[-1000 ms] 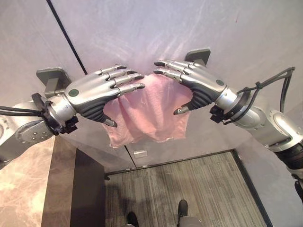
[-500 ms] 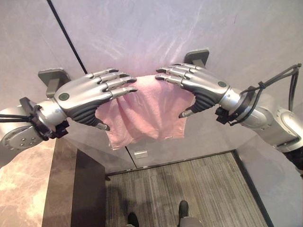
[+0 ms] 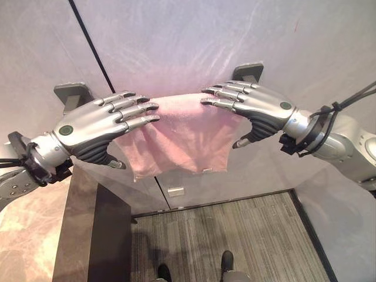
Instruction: Put brush and paste in cup on sink, flatten towel.
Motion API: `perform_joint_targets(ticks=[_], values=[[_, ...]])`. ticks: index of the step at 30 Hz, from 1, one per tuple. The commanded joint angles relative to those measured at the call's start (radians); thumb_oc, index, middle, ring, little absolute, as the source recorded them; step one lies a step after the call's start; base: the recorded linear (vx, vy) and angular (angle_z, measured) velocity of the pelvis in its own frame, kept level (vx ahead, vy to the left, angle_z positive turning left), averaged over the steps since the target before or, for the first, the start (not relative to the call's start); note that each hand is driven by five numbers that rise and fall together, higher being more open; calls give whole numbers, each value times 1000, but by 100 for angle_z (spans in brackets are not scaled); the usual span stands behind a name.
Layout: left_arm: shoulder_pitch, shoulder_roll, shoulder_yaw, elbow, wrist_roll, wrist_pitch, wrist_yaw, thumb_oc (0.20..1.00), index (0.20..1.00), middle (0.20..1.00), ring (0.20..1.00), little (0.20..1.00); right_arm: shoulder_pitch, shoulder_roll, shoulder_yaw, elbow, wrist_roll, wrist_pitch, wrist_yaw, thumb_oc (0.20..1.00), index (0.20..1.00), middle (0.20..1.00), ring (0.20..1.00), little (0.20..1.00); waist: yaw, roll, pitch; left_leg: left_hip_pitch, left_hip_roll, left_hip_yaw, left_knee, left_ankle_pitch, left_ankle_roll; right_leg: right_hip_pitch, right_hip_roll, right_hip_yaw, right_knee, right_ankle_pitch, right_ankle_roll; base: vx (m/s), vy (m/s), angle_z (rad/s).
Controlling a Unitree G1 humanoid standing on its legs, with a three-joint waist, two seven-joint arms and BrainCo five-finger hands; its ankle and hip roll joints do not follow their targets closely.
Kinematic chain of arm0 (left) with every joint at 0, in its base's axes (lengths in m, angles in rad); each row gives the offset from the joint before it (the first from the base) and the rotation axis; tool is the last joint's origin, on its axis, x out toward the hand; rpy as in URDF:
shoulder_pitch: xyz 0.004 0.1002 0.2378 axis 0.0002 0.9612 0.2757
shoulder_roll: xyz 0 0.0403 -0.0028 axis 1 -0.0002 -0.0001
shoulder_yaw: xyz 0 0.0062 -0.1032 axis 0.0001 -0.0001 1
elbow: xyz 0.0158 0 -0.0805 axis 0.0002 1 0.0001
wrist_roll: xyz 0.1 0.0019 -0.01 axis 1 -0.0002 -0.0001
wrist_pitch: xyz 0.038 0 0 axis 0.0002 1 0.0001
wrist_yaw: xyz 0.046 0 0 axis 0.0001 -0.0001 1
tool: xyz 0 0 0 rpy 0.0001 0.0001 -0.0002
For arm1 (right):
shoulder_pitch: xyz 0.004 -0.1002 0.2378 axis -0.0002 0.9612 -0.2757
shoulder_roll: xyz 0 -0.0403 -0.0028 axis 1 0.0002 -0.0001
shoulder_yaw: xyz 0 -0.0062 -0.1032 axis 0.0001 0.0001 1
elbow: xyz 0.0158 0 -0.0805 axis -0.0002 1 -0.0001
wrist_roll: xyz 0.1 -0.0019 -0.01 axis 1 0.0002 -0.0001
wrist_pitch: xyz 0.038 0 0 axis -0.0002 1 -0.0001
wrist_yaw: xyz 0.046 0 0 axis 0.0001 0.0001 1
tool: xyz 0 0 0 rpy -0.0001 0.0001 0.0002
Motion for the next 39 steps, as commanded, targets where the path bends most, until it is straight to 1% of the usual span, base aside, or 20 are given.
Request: perform_joint_targets(ticks=[1, 5, 11, 12, 13, 16, 17, 19, 20, 22, 24, 26, 29, 31, 36, 39], values=[[177, 94, 72, 148, 95, 58, -50, 1000, 1000, 1000, 1000, 1000, 65, -88, 32, 96, -34, 26, 59, 1000, 1000, 1000, 1000, 1000, 18, -42, -4, -18, 35, -34, 2, 40, -40, 35, -51, -12, -2, -1, 99, 0, 0, 0], [195, 89, 98, 169, 108, 66, -39, 1000, 1000, 1000, 1000, 1000, 66, -86, 29, 109, -42, 27, 56, 1000, 1000, 1000, 1000, 1000, 22, -41, -5, -18, 35, -35, 2, 40, -40, 37, -52, -13, -2, -2, 99, 0, 0, 0], [220, 50, 159, 209, 112, 89, -6, 1000, 1000, 1000, 1000, 1000, 75, -88, 14, 137, -54, 35, 50, 1000, 1000, 1000, 1000, 1000, 28, -41, -6, -20, 33, -37, 2, 39, -39, 38, -54, -18, -2, -3, 99, 0, 0, 0], [250, 24, 218, 228, 106, 108, 10, 1000, 1000, 1000, 1000, 1000, 95, -94, -38, 155, -46, 47, 31, 1000, 1000, 1000, 1000, 1000, 30, -36, -7, -19, 32, -38, 2, 38, -38, 40, -54, -19, -2, -4, 98, 0, 0, 0], [258, 25, 226, 226, 106, 108, 11, 1000, 1000, 1000, 1000, 1000, 99, -94, -43, 153, -46, 47, 31, 1000, 1000, 1000, 1000, 1000, 30, -38, -7, -19, 32, -38, 2, 38, -38, 40, -53, -19, -2, -4, 98, 0, 0, 0], [321, 5, 309, 252, 94, 120, 35, 1000, 1000, 1000, 1000, 1000, 149, -84, -139, 164, -5, 56, -3, 1000, 1000, 1000, 1000, 1000, 33, -35, -2, -23, 31, -38, 2, 40, -38, 35, -56, -19, -2, -1, 99, 0, 0, 0], [330, 7, 317, 251, 93, 119, 35, 1000, 1000, 1000, 1000, 1000, 153, -82, -143, 162, -5, 56, -2, 1000, 1000, 1000, 1000, 1000, 32, -37, -2, -23, 31, -38, 2, 40, -38, 35, -56, -19, -2, -1, 99, 0, 0, 0], [344, 7, 318, 249, 91, 117, 22, 1000, 1000, 1000, 1000, 1000, 161, -73, -133, 162, -12, 56, 9, 1000, 1000, 1000, 1000, 1000, 34, -36, -3, -24, 30, -38, 2, 40, -38, 34, -55, -18, -2, -1, 99, 0, 0, 0], [347, 4, 315, 247, 96, 119, 11, 1000, 1000, 1000, 1000, 1000, 153, -70, -110, 161, -46, 56, 25, 1000, 1000, 1000, 1000, 1000, 36, -37, -5, -24, 29, -40, 2, 38, -38, 35, -55, -18, -2, -2, 98, 0, 0, 0], [347, -2, 316, 247, 101, 121, 10, 1000, 1000, 1000, 1000, 1000, 148, -67, -109, 155, -48, 55, 26, 1000, 1000, 1000, 1000, 1000, 35, -36, -7, -23, 30, -39, 2, 36, -38, 37, -56, -19, -2, -4, 98, 0, 0, 0], [353, -35, 331, 261, 99, 128, 32, 1000, 1000, 1000, 1000, 1000, 176, -50, -176, 142, -23, 62, -4, 1000, 1000, 1000, 1000, 1000, 32, -33, -6, -22, 28, -41, 2, 35, -36, 38, -56, -22, -2, -4, 98, 0, 0, 0], [357, -34, 330, 256, 93, 124, 28, 1000, 1000, 1000, 1000, 1000, 191, -45, -189, 146, -19, 63, -3, 1000, 1000, 1000, 1000, 1000, 35, -33, -5, -23, 28, -42, 2, 36, -36, 37, -56, -23, -2, -4, 98, 0, 0, 0], [360, -21, 322, 234, 94, 122, 6, 1000, 1000, 1000, 1000, 1000, 190, -43, -164, 154, -43, 63, 12, 1000, 1000, 1000, 1000, 1000, 39, -36, -7, -23, 27, -41, 2, 36, -35, 38, -55, -25, -2, -4, 97, 0, 0, 0], [355, -30, 315, 235, 96, 125, 1, 1000, 1000, 1000, 1000, 1000, 186, -38, -153, 159, -50, 64, 17, 1000, 1000, 1000, 1000, 1000, 37, -36, -8, -20, 28, -40, 2, 34, -35, 40, -55, -25, -2, -5, 96, 0, 0, 0], [368, -43, 315, 238, 104, 124, -1, 1000, 1000, 1000, 1000, 1000, 207, -34, -177, 169, -65, 71, 12, 1000, 1000, 1000, 1000, 1000, 39, -33, -6, -21, 28, -42, 2, 34, -35, 39, -56, -25, -2, -7, 97, 0, 0, 0], [361, -74, 309, 240, 102, 123, 23, 1000, 1000, 1000, 1000, 1000, 217, -16, -194, 164, -64, 70, -4, 1000, 1000, 1000, 1000, 1000, 38, -33, -7, -19, 29, -42, 2, 34, -35, 41, -55, -25, -2, -8, 96, 0, 0, 0]])
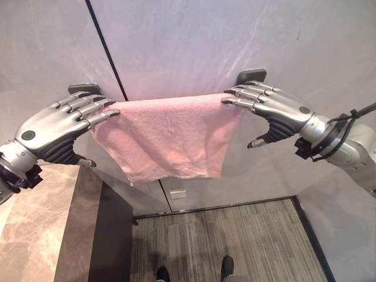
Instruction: Put brush and paste in cup on sink, flatten towel.
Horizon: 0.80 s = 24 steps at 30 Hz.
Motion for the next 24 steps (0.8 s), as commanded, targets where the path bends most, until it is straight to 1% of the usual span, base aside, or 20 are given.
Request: perform_joint_targets(ticks=[1, 2, 3, 4, 5, 6, 7, 8, 9, 11, 14, 16, 17, 19, 21, 22, 23, 24], values=[[43, -48, 31, 142, 38, 84, -8, 1000, 1000, 1000, 1000, 1000, 33, 10, -30, 131, -31, 84, -9, 1000, 1000, 1000, 1000, 1000, 6, -34, 20, -15, 23, -38, 2, 29, -29, 44, -60, -21, -2, -10, 96, 0, 0, 0], [19, -74, 11, 144, 32, 82, 10, 1000, 1000, 1000, 1000, 1000, 39, 17, -39, 128, -31, 83, -20, 1000, 1000, 1000, 1000, 1000, 7, -33, 18, -13, 23, -40, 2, 28, -29, 48, -60, -22, -2, -12, 95, 0, 0, 0], [-38, -167, -47, 149, 5, 84, 45, 1000, 1000, 1000, 1000, 1000, 65, 52, -68, 123, -42, 84, -49, 1000, 1000, 1000, 1000, 1000, 9, -37, 9, -5, 25, -44, 2, 25, -27, 61, -58, -28, -2, -19, 90, 38, -28, 7], [-78, -242, -84, 161, -38, 88, 69, 1000, 1000, 1000, 1000, 1000, 82, 85, -88, 122, -47, 88, -70, 1000, 1000, 1000, 1000, 1000, 10, -40, 1, 2, 26, -47, 2, 23, -26, 73, -58, -33, -2, -24, 88, 61, -36, 11], [-163, -401, -168, 155, -162, 76, 113, 1000, 1000, 1000, 1000, 1000, 111, 180, -107, 132, -24, 93, -106, 1000, 1000, 1000, 1000, 1000, 4, -45, -12, 15, 29, -52, 2, 13, -25, 92, -55, -36, -2, -36, 83, 47, -23, 12], [-189, -478, -191, 171, -256, 68, 126, 1000, 1000, 1000, 1000, 1000, 130, 225, -126, 140, -4, 96, -129, 1000, 1000, 1000, 1000, 1000, 5, -46, -16, 19, 28, -54, 2, 13, -23, 97, -54, -37, -2, -38, 80, 17, -10, 6], [-192, -478, -193, 171, -258, 68, 124, 1000, 1000, 1000, 1000, 1000, 132, 224, -129, 139, -5, 96, -129, 1000, 1000, 1000, 1000, 1000, 7, -46, -16, 16, 28, -54, 2, 17, -22, 94, -55, -38, -2, -35, 78, -20, -12, 8], [-240, -617, -239, 205, -361, 64, 141, 1000, 1000, 1000, 1000, 1000, 150, 324, -151, 177, 39, 104, -166, 1000, 1000, 1000, 1000, 1000, 3, -50, -27, 20, 29, -60, 2, 15, -18, 102, -55, -39, -2, -38, 71, -7, -16, 10], [-261, -672, -268, 192, -386, 52, 136, 1000, 1000, 1000, 1000, 1000, 156, 372, -164, 186, 57, 108, -183, 1000, 1000, 1000, 1000, 1000, 3, -51, -33, 26, 30, -64, 2, 8, -18, 111, -54, -42, -2, -46, 69, -15, -20, 10], [-291, -738, -313, 174, -399, 43, 140, 1000, 1000, 1000, 1000, 1000, 155, 440, -167, 210, 64, 106, -212, 1000, 1000, 1000, 1000, 1000, 2, -56, -45, 25, 30, -68, 2, 10, -14, 115, -54, -48, -2, -46, 62, -21, -10, 4], [-361, -797, -373, 143, -400, 30, 157, 1000, 1000, 1000, 1000, 1000, 134, 512, -155, 230, 60, 104, -248, 1000, 1000, 1000, 1000, 1000, -3, -60, -62, 35, 31, -70, 2, 7, -13, 125, -51, -49, -2, -51, 56, 0, 0, 0], [-377, -806, -384, 139, -402, 26, 158, 1000, 1000, 1000, 1000, 1000, 125, 518, -150, 233, 51, 104, -254, 1000, 1000, 1000, 1000, 1000, -5, -61, -64, 37, 31, -71, 2, 6, -13, 128, -50, -48, -2, -53, 55, -14, 2, 4], [-400, -823, -401, 128, -398, 18, 171, 1000, 1000, 1000, 1000, 1000, 121, 540, -148, 231, 42, 104, -271, 1000, 1000, 1000, 1000, 1000, -9, -62, -72, 41, 32, -71, 2, 5, -13, 131, -49, -47, -2, -54, 53, -42, 3, 11], [-410, -831, -410, 121, -403, 16, 173, 1000, 1000, 1000, 1000, 1000, 118, 550, -148, 229, 39, 103, -278, 1000, 1000, 1000, 1000, 1000, -10, -63, -74, 42, 34, -72, 2, 5, -13, 131, -48, -47, -2, -54, 53, -28, 2, 9], [-431, -861, -422, 101, -418, 2, 192, 1000, 1000, 1000, 1000, 1000, 126, 583, -166, 212, 33, 97, -313, 1000, 1000, 1000, 1000, 1000, -15, -63, -81, 44, 35, -71, 2, 4, -12, 133, -48, -45, -2, -53, 51, 0, 0, 0], [-431, -860, -423, 101, -418, 2, 192, 1000, 1000, 1000, 1000, 1000, 128, 583, -167, 210, 33, 97, -314, 1000, 1000, 1000, 1000, 1000, -14, -64, -82, 44, 35, -71, 2, 4, -12, 133, -48, -45, -2, -53, 51, 0, 0, 0], [-429, -884, -428, 83, -437, -7, 197, 1000, 1000, 1000, 1000, 1000, 157, 614, -196, 181, 43, 84, -341, 1000, 1000, 1000, 1000, 1000, -18, -63, -83, 47, 36, -71, 2, 4, -11, 135, -47, -44, -2, -52, 49, 0, 0, 0], [-429, -884, -428, 83, -437, -7, 197, 1000, 1000, 1000, 1000, 1000, 158, 614, -197, 181, 43, 84, -340, 1000, 1000, 1000, 1000, 1000, -17, -64, -83, 48, 36, -71, 2, 4, -11, 135, -47, -44, -2, -52, 49, 0, 0, 0]])
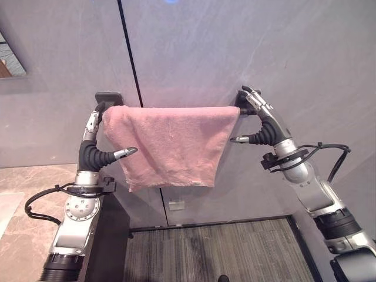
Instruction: Put brush and paste in cup on sink, flatten towel.
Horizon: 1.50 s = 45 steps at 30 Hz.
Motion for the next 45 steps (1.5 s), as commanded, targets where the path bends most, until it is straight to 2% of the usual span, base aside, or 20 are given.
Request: perform_joint_targets(ticks=[1, 9, 11, 14, 16, 17, 18, 20, 21, 26, 28, 33, 36, 39, 42, 45], values=[[-79, -17, -55, -110, -47, -94, 28, 1000, 1000, 1000, 1000, 1000, 3, 86, -80, -58, 47, -44, -89, 1000, 1000, 1000, 1000, 1000, -11, -20, -21, -4, 30, -30, 2, -4, -13, 57, -51, -3, -1, -40, 57, 0, 0, 0], [32, -70, -39, -168, -31, -114, 54, 1000, 1000, 1000, 1000, 1000, 199, 160, -191, -175, 109, -108, -130, 1000, 1000, 1000, 1000, 1000, -19, -17, -15, -27, 31, -33, 2, 6, -17, 42, -57, -7, -1, -33, 62, -10, 0, 1], [96, -105, -45, -151, -99, -115, 26, 1000, 1000, 1000, 1000, 1000, 282, 190, -211, -192, 165, -132, -117, 1000, 1000, 1000, 1000, 1000, -20, -15, -6, -30, 29, -36, 2, 9, -14, 39, -59, -5, -1, -29, 62, 0, 0, 0], [133, -122, -50, -134, -128, -112, 11, 1000, 1000, 1000, 1000, 1000, 337, 210, -221, -193, 192, -141, -109, 1000, 1000, 1000, 1000, 1000, -22, -15, 0, -33, 28, -37, 2, 10, -13, 38, -61, -5, -1, -27, 63, 0, 0, 0], [159, -156, -62, -109, -196, -115, -6, 1000, 1000, 1000, 1000, 1000, 377, 251, -225, -167, 271, -152, -99, 1000, 1000, 1000, 1000, 1000, -23, -14, 7, -34, 27, -36, 2, 11, -12, 37, -63, -7, -1, -27, 64, 0, 0, 0], [165, -189, -79, -88, -278, -116, -11, 1000, 1000, 1000, 1000, 1000, 401, 307, -214, -133, 396, -168, -89, 1000, 1000, 1000, 1000, 1000, -23, -13, 11, -35, 27, -37, 2, 13, -11, 38, -63, -8, -1, -26, 64, 0, 0, 0], [166, -188, -78, -87, -281, -117, -13, 1000, 1000, 1000, 1000, 1000, 401, 306, -215, -132, 400, -170, -86, 1000, 1000, 1000, 1000, 1000, -23, -13, 11, -34, 27, -37, 2, 12, -11, 38, -64, -9, -1, -26, 64, 0, 0, 0], [168, -215, -108, -66, -350, -115, -17, 1000, 1000, 1000, 1000, 1000, 443, 374, -186, -84, 593, -198, -58, 1000, 1000, 1000, 1000, 1000, -26, -14, 18, -36, 26, -38, 2, 16, -12, 39, -65, -11, -1, -24, 64, 0, 0, 0], [169, -220, -118, -57, -362, -114, -17, 1000, 1000, 1000, 1000, 1000, 456, 387, -179, -74, 615, -201, -55, 1000, 1000, 1000, 1000, 1000, -27, -14, 19, -37, 27, -38, 2, 16, -12, 40, -66, -12, -1, -24, 64, 0, 0, 0], [201, -209, -151, 1, -368, -104, -32, 1000, 1000, 1000, 1000, 1000, 497, 389, -149, -9, 672, -194, -28, 1000, 1000, 1000, 1000, 1000, -31, -12, 22, -37, 28, -38, 2, 18, -13, 39, -65, -15, -1, -23, 62, 0, 0, 0], [216, -191, -183, 108, -311, -79, -29, 1000, 1000, 1000, 1000, 1000, 505, 389, -121, 99, 701, -169, -17, 1000, 1000, 1000, 1000, 1000, -32, -12, 22, -34, 30, -36, 2, 19, -14, 41, -63, -16, -1, -23, 62, 0, 0, 0], [215, -183, -214, 272, -268, -46, -33, 1000, 1000, 1000, 1000, 1000, 484, 403, -102, 294, 764, -141, -6, 1000, 1000, 1000, 1000, 1000, -32, -11, 22, -35, 31, -34, 2, 22, -15, 41, -60, -15, -1, -23, 62, 0, 0, 0], [212, -191, -224, 416, -241, -27, -34, 1000, 1000, 1000, 1000, 1000, 460, 388, -81, 455, 725, -105, 2, 1000, 1000, 1000, 1000, 1000, -27, -13, 21, -36, 34, -34, 2, 25, -17, 41, -57, -17, -1, -23, 62, 0, 0, 0], [206, -195, -229, 479, -221, -20, -28, 1000, 1000, 1000, 1000, 1000, 450, 381, -75, 514, 701, -96, -1, 1000, 1000, 1000, 1000, 1000, -25, -14, 22, -36, 35, -35, 2, 26, -17, 41, -56, -18, -1, -24, 62, 0, 0, 0], [189, -211, -242, 659, -189, -2, -18, 1000, 1000, 1000, 1000, 1000, 419, 383, -49, 683, 690, -65, 17, 1000, 1000, 1000, 1000, 1000, -20, -17, 18, -37, 35, -37, 2, 26, -18, 40, -53, -19, -1, -25, 62, 0, 0, 0], [179, -220, -235, 725, -193, 5, -3, 1000, 1000, 1000, 1000, 1000, 405, 387, -35, 741, 687, -53, 27, 1000, 1000, 1000, 1000, 1000, -17, -18, 16, -37, 34, -38, 2, 26, -20, 42, -53, -19, -1, -24, 62, 0, 0, 0]])
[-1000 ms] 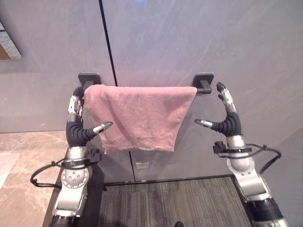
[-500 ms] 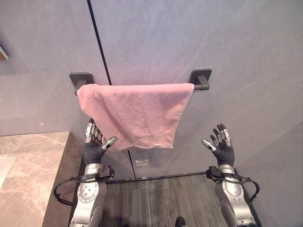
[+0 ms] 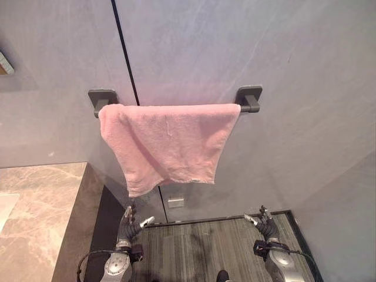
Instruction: Put brush and paste in cup on sink, flatten towel.
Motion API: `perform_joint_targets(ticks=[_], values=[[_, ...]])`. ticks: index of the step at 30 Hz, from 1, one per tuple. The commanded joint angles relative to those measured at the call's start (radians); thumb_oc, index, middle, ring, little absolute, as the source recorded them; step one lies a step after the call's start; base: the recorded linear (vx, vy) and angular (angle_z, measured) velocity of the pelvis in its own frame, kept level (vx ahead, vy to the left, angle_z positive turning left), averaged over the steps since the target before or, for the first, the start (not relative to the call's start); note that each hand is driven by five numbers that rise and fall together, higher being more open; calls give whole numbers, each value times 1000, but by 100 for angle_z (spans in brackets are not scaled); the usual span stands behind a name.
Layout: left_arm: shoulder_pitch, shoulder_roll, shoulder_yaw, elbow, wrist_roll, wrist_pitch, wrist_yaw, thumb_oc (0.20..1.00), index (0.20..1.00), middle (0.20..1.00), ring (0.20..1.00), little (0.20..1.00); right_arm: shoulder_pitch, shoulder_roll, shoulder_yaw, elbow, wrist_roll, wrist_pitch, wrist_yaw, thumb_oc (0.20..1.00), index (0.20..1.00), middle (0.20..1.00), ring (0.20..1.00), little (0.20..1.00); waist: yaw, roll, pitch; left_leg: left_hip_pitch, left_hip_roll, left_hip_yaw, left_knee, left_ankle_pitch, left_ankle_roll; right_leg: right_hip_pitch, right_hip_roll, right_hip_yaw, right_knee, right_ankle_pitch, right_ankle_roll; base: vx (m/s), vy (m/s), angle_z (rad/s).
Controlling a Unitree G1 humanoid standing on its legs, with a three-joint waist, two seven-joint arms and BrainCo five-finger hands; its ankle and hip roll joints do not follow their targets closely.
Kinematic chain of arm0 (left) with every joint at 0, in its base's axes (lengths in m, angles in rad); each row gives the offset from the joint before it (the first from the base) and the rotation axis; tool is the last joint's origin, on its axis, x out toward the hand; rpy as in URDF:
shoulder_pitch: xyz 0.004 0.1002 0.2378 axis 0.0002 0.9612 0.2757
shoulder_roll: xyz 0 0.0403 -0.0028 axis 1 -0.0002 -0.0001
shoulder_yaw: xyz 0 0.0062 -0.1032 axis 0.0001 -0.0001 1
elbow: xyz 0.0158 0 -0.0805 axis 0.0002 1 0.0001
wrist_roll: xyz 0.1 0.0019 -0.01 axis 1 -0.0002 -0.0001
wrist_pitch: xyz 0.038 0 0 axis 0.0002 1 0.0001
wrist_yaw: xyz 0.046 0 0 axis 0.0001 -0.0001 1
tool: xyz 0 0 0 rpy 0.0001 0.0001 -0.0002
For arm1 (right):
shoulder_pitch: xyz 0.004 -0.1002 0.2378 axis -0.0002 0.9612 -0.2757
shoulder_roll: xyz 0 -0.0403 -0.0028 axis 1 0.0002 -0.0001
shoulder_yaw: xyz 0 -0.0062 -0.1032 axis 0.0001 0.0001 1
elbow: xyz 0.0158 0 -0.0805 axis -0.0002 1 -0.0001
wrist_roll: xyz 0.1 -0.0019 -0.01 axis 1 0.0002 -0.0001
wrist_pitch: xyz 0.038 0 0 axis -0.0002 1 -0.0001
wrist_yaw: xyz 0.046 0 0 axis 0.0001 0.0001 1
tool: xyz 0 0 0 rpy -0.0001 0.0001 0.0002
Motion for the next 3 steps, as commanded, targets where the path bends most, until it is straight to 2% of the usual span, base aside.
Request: perform_joint_targets(ticks=[1, 3], values=[[-55, 27, -5, 19, 29, -36, 24, 1000, 1000, 1000, 1000, 1000, -76, 1, 23, 13, -14, -14, 24, 1000, 1000, 1000, 1000, 1000, 4, -17, -15, -39, 36, -30, 3, 30, -25, 32, -42, -4, 6, -9, 55, 0, 0, 0], [-59, 26, -5, 30, 27, -35, 27, 1000, 1000, 1000, 1000, 1000, -76, 1, 29, 14, -11, -12, 28, 1000, 1000, 1000, 1000, 1000, 4, -16, -14, -38, 36, -30, 3, 30, -25, 32, -41, -5, 6, -9, 55, 0, 0, 0]])
